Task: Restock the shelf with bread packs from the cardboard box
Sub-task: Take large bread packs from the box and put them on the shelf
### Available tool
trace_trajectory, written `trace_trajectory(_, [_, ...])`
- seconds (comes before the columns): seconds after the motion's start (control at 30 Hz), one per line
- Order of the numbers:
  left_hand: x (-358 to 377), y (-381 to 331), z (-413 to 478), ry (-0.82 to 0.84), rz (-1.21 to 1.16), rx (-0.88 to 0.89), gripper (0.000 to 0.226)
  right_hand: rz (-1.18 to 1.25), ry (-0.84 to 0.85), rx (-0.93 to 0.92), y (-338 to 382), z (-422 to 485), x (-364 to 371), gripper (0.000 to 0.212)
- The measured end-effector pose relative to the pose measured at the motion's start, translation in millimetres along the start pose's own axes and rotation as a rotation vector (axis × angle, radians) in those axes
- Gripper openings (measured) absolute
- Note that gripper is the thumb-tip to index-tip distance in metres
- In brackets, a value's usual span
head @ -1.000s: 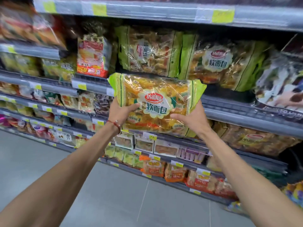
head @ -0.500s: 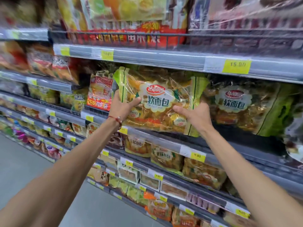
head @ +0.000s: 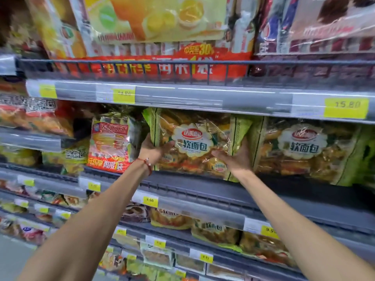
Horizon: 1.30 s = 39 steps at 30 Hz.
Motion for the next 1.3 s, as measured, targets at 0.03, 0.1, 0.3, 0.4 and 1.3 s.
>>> trace_trajectory(0.03, [0,5,7,0.018,-0.016,0.010,0.047,0.003,-0.023,-0.002,0,2,3,0.137])
trace_trajectory(0.1, [-2,11,20,0.029,-0.027,0.022,0.043,0.006,-0.049,-0.010,0,9,7,0.135])
trace_trajectory(0.3, [-12,27,53,0.037,-0.046,0.021,0.038,0.009,-0.057,0.008,1,14,19,0.138])
trace_trajectory(0.4, [-12,33,54,0.023,-0.023,0.013,0.049,0.001,-0.029,0.031,-2,14,20,0.142])
trace_trajectory(1.3, [14,32,-97,-0.272,0.377,0.043,0.065,0.047,-0.021,-0.116,-12,-98,26,0.032])
Point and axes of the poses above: each hand's wrist, its own z-axis towards the middle knuckle, its own x-axis out of the palm, y = z × x, the point moved 1 cm from there along z, towards the middle knuckle, and after that the axes turned 2 degrees about z, right-handed, at the moved point
